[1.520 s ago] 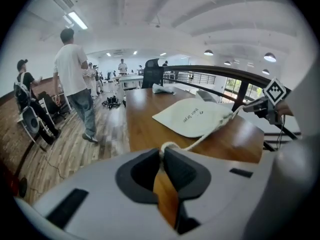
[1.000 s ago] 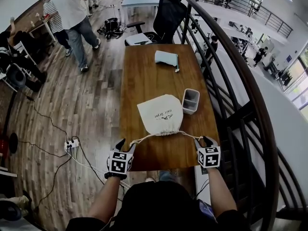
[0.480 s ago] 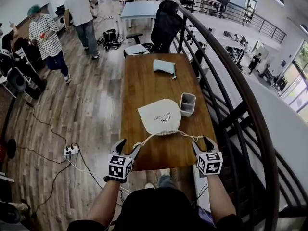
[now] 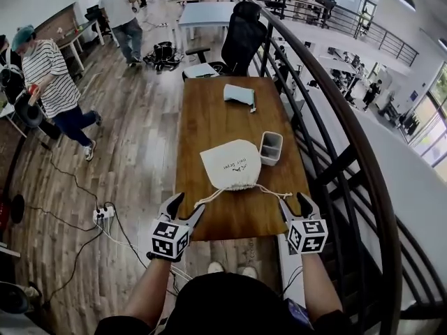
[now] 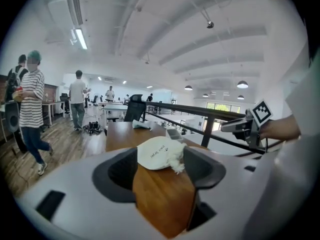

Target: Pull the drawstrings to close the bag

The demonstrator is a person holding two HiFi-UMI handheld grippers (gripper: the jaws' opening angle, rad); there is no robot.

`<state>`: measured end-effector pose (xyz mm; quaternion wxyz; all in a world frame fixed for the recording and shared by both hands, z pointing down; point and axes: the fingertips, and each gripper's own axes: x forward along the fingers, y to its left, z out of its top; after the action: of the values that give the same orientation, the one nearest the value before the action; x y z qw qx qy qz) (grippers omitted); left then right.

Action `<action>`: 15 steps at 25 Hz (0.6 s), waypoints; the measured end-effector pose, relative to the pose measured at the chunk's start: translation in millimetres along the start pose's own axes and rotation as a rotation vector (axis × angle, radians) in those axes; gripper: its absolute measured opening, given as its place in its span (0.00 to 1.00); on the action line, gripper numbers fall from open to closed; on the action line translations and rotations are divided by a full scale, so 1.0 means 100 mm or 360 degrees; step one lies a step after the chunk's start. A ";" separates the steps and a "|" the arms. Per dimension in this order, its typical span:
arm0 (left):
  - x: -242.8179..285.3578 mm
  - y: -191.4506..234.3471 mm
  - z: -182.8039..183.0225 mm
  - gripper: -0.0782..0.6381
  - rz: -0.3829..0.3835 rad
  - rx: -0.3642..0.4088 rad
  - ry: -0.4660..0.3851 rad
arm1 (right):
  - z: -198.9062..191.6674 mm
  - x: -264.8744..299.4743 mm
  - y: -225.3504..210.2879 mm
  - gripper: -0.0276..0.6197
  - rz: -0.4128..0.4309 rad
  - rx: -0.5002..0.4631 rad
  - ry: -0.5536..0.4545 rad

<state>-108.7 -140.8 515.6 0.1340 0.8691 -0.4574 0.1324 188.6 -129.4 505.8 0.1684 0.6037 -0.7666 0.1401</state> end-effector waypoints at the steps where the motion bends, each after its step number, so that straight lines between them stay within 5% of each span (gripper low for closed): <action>1: -0.02 -0.04 0.03 0.52 -0.0019 0.0001 -0.0015 | 0.02 -0.01 0.00 0.43 0.0012 0.0003 -0.0008; 6: -0.12 -0.27 0.10 0.56 -0.0113 0.0007 -0.0047 | 0.10 -0.06 0.00 0.43 0.0079 -0.0001 -0.0045; 15: -0.05 -0.42 0.22 0.56 -0.0020 -0.0012 -0.0099 | 0.31 -0.17 -0.18 0.37 0.0161 -0.0040 -0.0131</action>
<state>-74.5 -122.2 488.6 0.1238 0.8751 -0.4564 0.1027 207.1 -131.8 471.0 0.1369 0.5673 -0.8041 0.1138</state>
